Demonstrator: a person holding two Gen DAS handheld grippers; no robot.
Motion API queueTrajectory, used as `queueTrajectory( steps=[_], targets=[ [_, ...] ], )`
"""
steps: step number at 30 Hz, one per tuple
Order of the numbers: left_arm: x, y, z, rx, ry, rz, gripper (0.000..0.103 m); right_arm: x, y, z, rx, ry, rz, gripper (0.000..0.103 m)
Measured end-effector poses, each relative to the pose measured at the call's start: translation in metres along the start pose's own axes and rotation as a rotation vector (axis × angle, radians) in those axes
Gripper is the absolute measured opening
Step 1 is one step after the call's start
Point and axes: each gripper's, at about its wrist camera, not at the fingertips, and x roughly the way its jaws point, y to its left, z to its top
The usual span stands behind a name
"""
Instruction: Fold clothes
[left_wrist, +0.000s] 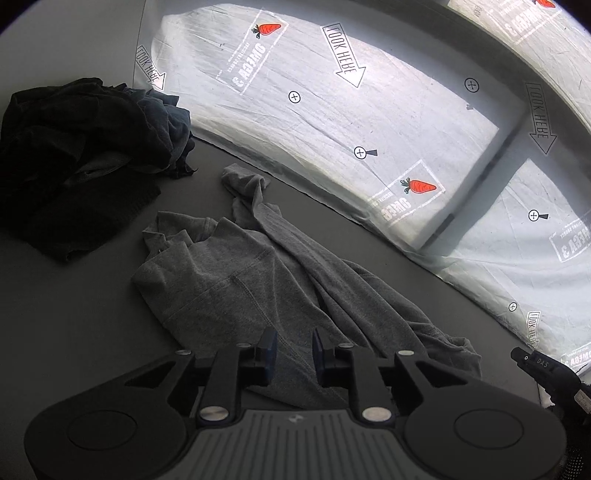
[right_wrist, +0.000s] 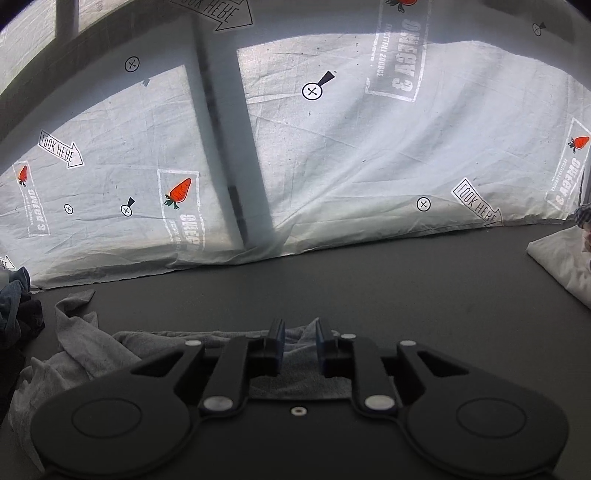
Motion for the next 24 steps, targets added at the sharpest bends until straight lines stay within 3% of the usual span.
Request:
queueTrajectory(
  steps=[3,6,12,17,21,22,23,24],
  targets=[
    [0.022,0.022,0.016,-0.005,0.050,0.059,0.057,0.015,0.045,-0.004,-0.062,0.034,0.041,0.028],
    [0.049,0.049,0.027,-0.017,0.108,0.109,0.067,0.036,0.098,-0.010,-0.157,0.075,0.061,0.039],
    [0.103,0.107,0.045,-0.049,0.222,0.191,0.068,0.071,0.192,-0.021,-0.372,0.122,0.124,0.050],
    [0.130,0.138,0.056,-0.055,0.267,0.209,0.069,0.095,0.251,-0.039,-0.526,0.146,0.210,0.059],
    [0.131,0.149,0.057,-0.088,0.268,0.212,0.069,0.116,0.283,-0.057,-0.698,0.177,0.139,0.059],
    [0.128,0.150,0.056,-0.098,0.263,0.216,0.069,0.115,0.284,-0.058,-0.730,0.166,0.141,0.052],
    [0.125,0.151,0.055,-0.108,0.259,0.220,0.069,0.112,0.283,-0.058,-0.754,0.145,0.139,0.018],
    [0.121,0.150,0.054,-0.117,0.253,0.223,0.069,0.103,0.277,-0.055,-0.747,0.113,0.127,0.003]
  ],
)
